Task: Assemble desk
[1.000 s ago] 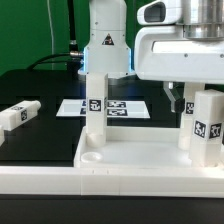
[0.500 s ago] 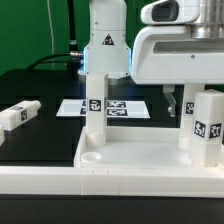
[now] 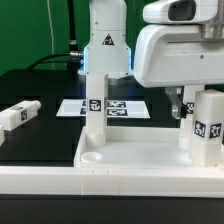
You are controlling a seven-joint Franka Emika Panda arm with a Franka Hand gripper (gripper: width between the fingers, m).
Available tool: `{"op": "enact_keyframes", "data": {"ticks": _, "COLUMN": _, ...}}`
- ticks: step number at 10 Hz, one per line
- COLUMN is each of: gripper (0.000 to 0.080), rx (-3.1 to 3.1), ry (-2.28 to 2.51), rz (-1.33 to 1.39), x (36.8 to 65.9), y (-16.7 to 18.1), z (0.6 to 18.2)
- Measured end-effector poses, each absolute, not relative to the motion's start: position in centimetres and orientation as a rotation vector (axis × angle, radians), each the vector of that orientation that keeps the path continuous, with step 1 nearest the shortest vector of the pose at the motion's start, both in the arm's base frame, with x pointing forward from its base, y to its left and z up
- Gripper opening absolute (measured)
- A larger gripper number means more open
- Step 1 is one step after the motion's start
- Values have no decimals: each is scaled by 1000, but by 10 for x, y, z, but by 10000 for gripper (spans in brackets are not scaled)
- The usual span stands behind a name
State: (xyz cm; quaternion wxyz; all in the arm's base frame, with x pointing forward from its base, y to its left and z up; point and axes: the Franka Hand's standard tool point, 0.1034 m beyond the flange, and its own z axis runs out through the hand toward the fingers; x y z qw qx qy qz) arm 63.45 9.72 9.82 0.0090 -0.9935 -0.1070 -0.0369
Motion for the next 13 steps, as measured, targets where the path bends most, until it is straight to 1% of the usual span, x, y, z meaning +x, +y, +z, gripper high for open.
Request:
{"op": "enact_keyframes", "data": {"ticks": 2, "gripper": 391, "rx": -3104, "ry": -357, "rz": -118, "x": 635, "y": 97, "z": 98}}
{"op": "enact_keyframes", "data": {"ticks": 3, "gripper": 391, "rx": -3105, "ry": -353, "rz": -118, "x": 635, "y": 97, "z": 98}}
{"op": "enact_keyframes", "data": {"ticks": 4, "gripper": 288, "rx": -3106, "ry": -330, "rz": -117, "x": 635, "y": 97, "z": 98}}
{"op": "enact_keyframes", "data": {"ticks": 7, "gripper": 288, "rx": -3112, "ry": -244, "rz": -116, "x": 634, "y": 97, "z": 98}}
{"op": "enact_keyframes", "data": {"ticks": 13, "gripper": 290, "rx": -2979, "ry": 652, "rz": -101, "x": 636, "y": 91, "z": 98}}
